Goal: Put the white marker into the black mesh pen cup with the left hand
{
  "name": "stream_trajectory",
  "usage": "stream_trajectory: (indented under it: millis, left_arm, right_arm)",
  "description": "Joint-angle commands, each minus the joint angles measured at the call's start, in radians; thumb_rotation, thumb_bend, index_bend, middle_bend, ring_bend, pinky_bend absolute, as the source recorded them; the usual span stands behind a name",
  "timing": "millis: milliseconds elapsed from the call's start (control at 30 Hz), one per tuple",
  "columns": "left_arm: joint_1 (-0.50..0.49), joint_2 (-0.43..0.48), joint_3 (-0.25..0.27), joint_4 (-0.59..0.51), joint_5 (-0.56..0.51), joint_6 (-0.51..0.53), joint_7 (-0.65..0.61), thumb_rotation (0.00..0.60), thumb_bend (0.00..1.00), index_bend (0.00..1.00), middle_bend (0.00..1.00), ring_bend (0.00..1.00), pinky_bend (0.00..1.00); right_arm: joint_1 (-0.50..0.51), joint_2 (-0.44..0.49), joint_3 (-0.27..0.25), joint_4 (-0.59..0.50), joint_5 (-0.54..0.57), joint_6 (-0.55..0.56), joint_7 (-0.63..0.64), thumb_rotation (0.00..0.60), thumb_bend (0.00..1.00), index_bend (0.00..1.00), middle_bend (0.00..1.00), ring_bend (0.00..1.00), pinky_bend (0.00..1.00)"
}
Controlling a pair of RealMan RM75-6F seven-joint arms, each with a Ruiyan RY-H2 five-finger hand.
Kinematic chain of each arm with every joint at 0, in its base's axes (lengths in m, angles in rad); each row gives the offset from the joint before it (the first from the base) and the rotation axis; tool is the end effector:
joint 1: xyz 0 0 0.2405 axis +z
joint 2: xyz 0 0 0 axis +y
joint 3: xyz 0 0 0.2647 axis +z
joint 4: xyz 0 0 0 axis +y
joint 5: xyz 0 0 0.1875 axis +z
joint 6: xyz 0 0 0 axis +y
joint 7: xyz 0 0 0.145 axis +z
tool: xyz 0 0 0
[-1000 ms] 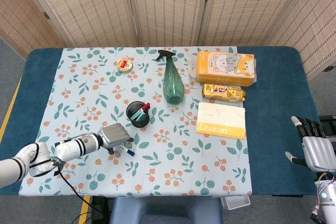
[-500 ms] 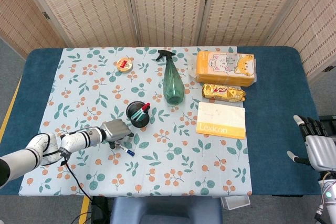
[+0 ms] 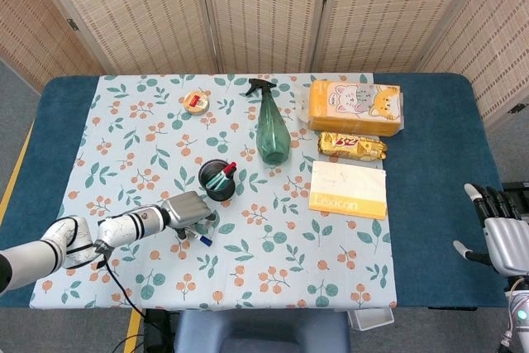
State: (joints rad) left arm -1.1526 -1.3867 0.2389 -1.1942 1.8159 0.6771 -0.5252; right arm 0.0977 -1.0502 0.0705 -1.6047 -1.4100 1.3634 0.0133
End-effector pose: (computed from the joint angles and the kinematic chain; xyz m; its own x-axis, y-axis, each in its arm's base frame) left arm -0.1479 0.3760 0.0103 0.8146 0.3860 0.4328 0.5253 -0.8074 -0.2687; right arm -0.3294 -0.1881 0.1997 0.4336 -0.0900 0.8966 -0.8951 0.0722 0.4401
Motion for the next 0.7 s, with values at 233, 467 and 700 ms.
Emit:
stream_trajectory:
  millis: [233,467,700]
  left_arm:
    - [0.012,-0.033,0.008,0.039,-0.008,0.026,-0.01,0.6,0.34,0.5,1.0,0.95,0.96]
    - [0.025,-0.056,0.023,0.073,-0.004,0.06,-0.035,0.6,0.36,0.51,1.0,0.95,0.96]
    - [0.04,-0.068,0.036,0.104,0.002,0.091,-0.042,0.6,0.36,0.51,1.0,0.95,0.96]
  right_arm:
    - [0.0,0.003,-0.001,0.002,0.0,0.0,0.008,0.6,0.18,0.02,0.06,0.04,0.0]
    - [-0.004,0.006,-0.001,0.005,-0.002,0.009,0.016,0.6,0.18,0.02,0.06,0.04,0.0]
    - [0.0,0.004,-0.004,0.004,-0.005,0.0,0.013,0.6,0.18,0.02,0.06,0.04,0.0]
